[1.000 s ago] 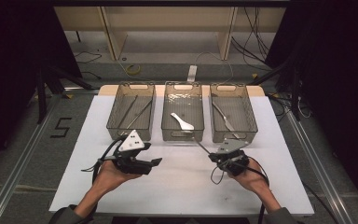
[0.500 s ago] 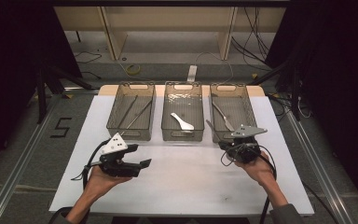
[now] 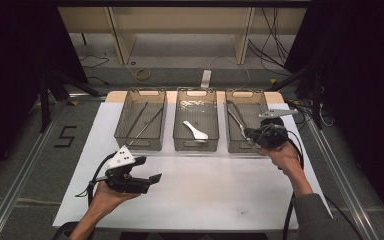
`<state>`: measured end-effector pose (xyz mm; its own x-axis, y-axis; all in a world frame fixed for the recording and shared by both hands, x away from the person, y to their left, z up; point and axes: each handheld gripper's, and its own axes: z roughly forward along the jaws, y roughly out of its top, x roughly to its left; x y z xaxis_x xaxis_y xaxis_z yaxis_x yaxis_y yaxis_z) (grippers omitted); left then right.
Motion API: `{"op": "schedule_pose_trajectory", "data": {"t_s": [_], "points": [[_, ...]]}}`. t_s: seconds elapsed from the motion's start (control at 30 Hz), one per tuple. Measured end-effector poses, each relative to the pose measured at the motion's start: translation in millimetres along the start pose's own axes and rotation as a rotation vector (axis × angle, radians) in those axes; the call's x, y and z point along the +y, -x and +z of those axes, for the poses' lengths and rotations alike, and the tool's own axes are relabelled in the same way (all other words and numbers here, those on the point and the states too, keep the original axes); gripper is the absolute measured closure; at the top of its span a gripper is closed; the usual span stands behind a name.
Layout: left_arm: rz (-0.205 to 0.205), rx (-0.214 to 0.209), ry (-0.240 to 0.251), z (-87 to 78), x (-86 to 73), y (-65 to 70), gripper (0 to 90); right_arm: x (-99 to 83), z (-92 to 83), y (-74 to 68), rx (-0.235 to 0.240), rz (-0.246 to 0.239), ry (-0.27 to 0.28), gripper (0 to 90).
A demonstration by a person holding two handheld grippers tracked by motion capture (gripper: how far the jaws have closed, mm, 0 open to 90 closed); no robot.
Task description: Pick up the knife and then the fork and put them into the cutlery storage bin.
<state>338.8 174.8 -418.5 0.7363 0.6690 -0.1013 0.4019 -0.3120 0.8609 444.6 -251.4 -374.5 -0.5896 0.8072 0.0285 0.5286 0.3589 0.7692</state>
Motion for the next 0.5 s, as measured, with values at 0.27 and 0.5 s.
{"op": "schedule_pose_trajectory", "data": {"t_s": [0.27,0.5], "points": [[0.002,0.003,0.007,-0.8,-0.3,0.7,16.2,26.0,12.5,28.0,-0.074,0.036,-0.022,88.0],[0.006,0.005,0.007,-0.2,-0.5,1.1,15.9,37.7,30.9,44.2,-0.14,0.037,-0.074,87.9]]}}
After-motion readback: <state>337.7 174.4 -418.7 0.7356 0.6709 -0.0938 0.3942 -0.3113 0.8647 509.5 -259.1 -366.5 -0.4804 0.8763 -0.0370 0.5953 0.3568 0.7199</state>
